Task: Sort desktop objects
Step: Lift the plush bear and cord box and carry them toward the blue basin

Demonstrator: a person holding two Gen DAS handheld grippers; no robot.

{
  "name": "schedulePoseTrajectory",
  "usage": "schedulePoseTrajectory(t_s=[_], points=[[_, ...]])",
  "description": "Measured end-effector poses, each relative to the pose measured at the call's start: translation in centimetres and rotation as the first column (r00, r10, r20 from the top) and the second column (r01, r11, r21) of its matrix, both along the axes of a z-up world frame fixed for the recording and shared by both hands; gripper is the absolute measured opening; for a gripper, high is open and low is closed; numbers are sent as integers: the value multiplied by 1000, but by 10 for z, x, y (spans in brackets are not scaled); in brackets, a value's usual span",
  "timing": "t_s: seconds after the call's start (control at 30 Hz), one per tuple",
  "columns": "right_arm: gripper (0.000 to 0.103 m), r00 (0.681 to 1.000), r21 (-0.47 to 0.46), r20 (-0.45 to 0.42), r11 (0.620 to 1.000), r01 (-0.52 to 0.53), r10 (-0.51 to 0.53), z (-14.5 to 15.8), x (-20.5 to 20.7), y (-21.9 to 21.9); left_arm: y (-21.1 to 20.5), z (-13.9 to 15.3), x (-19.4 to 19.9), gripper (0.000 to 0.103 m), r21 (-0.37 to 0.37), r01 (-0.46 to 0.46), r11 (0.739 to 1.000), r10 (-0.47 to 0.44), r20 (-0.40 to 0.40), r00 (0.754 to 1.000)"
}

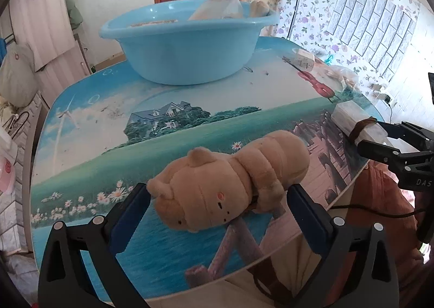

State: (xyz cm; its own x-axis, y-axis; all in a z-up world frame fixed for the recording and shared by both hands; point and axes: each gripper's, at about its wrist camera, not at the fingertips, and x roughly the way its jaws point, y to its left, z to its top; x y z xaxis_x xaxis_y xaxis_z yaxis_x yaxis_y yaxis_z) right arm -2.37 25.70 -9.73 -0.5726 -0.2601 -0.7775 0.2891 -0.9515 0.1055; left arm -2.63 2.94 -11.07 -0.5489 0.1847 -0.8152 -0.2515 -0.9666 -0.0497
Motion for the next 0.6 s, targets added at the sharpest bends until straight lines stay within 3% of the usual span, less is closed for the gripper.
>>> schedulePoseTrajectory(t_s=[0.17, 0.23, 0.37, 0.43, 0.5, 0.53, 0.57, 0.6], points=[[73, 1000, -12, -5, 1000, 23, -23, -4, -6, 4, 2, -4, -9, 101, -14, -3, 1000, 2, -13, 1000], [62, 1000, -33, -10, 999, 19, -19, -1, -6, 5, 0, -3, -11, 99, 3, -6, 1000, 6, -27, 1000], [58, 999, -29, -26, 999, 20, -20, 4, -6, 4, -6, 2, -13, 52, -2, -17, 1000, 17, -62, 998], [58, 1000, -35, -27, 999, 12, -13, 6, -6, 3, -11, 4, -15, 51, 17, -15, 1000, 16, -59, 998], [58, 1000, -31, -24, 1000, 1, -2, 7, -8, 0, -14, 4, -17, 52, 26, -18, 999, 20, -54, 998], [58, 1000, -29, -24, 1000, -1, 1, 7, -8, -1, -15, 4, -18, 63, 35, -18, 999, 20, -53, 998], [58, 1000, -28, -23, 1000, -3, 2, 6, -8, -2, -15, 5, -18, 84, 30, -20, 999, 21, -58, 998], [58, 1000, -27, -22, 1000, -3, 2, 6, -9, -2, -14, 7, -17, 95, 10, -23, 1000, 24, -75, 997]])
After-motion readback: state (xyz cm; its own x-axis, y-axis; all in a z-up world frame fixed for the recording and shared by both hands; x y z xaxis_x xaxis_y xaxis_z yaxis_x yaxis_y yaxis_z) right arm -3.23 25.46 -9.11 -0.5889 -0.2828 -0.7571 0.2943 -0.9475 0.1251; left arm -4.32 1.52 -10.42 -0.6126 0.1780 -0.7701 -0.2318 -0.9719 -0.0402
